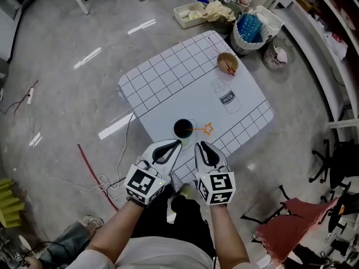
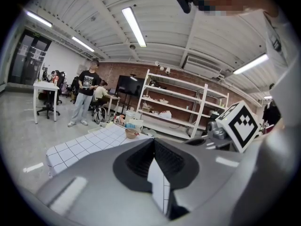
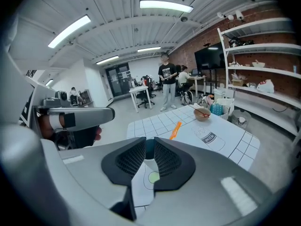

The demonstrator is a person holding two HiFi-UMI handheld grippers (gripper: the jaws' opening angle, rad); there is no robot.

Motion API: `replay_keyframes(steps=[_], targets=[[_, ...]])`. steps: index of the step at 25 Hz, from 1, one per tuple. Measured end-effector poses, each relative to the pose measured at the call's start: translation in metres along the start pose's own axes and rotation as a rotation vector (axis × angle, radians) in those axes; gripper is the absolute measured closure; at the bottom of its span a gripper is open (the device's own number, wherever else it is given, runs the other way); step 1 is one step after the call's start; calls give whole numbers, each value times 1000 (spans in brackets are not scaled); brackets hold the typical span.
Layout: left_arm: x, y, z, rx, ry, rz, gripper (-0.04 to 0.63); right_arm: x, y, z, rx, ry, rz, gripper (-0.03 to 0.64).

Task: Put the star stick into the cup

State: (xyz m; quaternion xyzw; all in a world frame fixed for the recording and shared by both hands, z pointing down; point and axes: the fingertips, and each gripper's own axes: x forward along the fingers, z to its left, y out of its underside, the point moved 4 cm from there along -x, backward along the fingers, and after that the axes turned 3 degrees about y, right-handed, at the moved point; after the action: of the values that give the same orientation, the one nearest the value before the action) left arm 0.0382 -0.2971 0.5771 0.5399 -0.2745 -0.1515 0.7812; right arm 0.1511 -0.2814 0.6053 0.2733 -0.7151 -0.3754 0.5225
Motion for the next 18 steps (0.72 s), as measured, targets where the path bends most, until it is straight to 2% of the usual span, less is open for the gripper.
replay_keyframes(steps=[10,18], targets=[[-24,-52,-48,-4,2,-41,589,-67,-69,13,-41,-38,-140,565],[-60,-115,-80,9,-46,-103,589,-135,-135,28,-80,-47,-275,586]])
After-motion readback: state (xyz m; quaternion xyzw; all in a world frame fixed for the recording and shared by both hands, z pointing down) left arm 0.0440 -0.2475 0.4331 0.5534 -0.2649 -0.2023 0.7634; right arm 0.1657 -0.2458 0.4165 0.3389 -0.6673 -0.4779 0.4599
